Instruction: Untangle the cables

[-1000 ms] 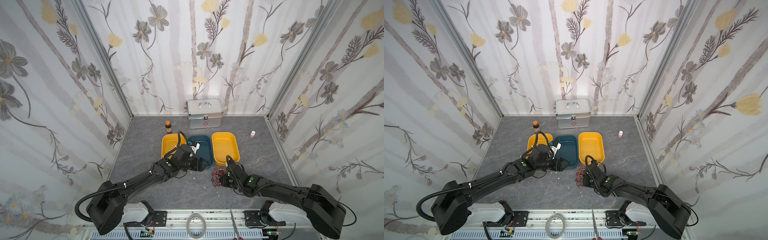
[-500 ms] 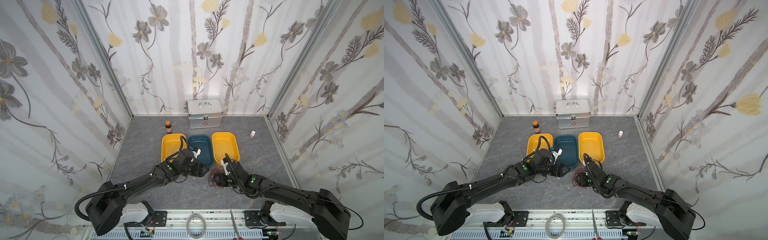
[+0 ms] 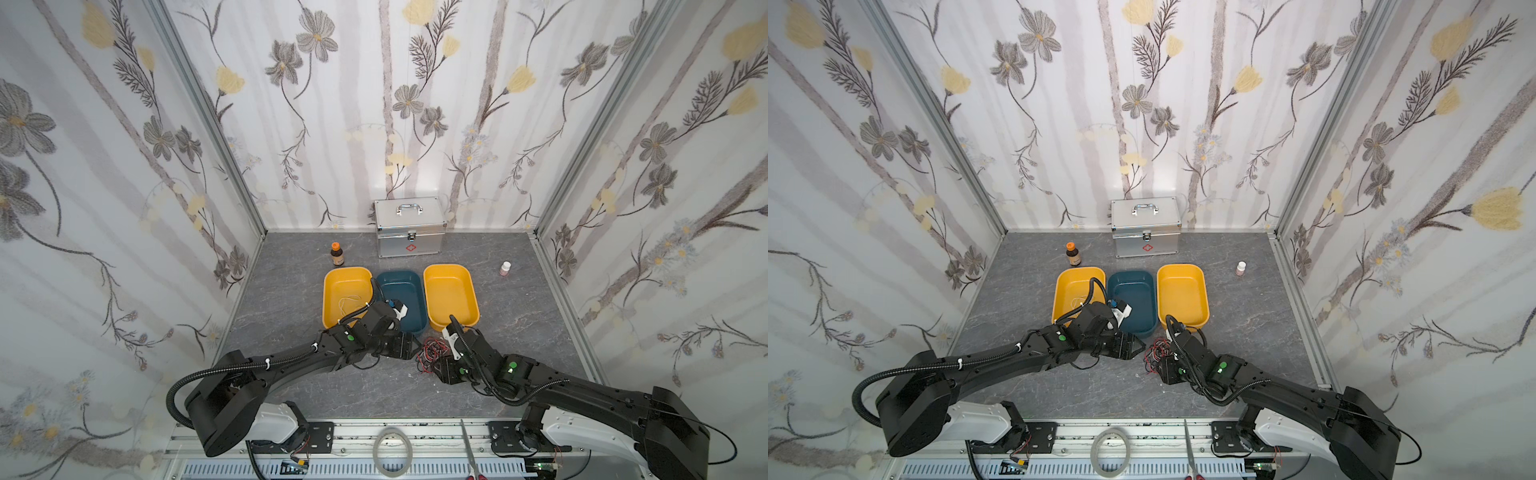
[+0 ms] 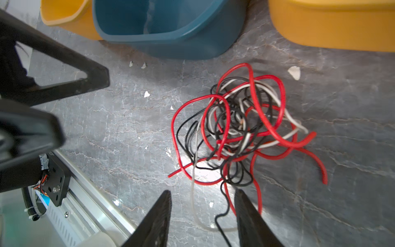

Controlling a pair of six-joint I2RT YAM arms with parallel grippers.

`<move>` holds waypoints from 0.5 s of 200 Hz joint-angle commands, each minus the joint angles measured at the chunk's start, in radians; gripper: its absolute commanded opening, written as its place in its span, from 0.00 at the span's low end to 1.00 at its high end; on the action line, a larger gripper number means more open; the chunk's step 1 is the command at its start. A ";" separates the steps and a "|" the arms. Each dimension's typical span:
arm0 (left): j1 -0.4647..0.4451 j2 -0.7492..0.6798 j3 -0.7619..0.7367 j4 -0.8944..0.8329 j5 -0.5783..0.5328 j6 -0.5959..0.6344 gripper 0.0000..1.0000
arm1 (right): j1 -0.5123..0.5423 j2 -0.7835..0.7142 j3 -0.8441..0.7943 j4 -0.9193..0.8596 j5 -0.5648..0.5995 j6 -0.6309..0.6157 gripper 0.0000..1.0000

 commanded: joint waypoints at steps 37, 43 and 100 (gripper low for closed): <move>-0.007 0.057 -0.002 0.060 0.005 -0.028 0.71 | 0.035 0.136 0.065 0.006 0.076 -0.055 0.33; -0.006 0.063 -0.005 0.066 0.006 -0.034 0.71 | 0.039 0.142 0.069 0.005 0.081 -0.053 0.30; -0.015 0.123 -0.007 0.124 0.004 -0.076 0.70 | 0.048 0.064 0.018 0.052 0.104 -0.029 0.08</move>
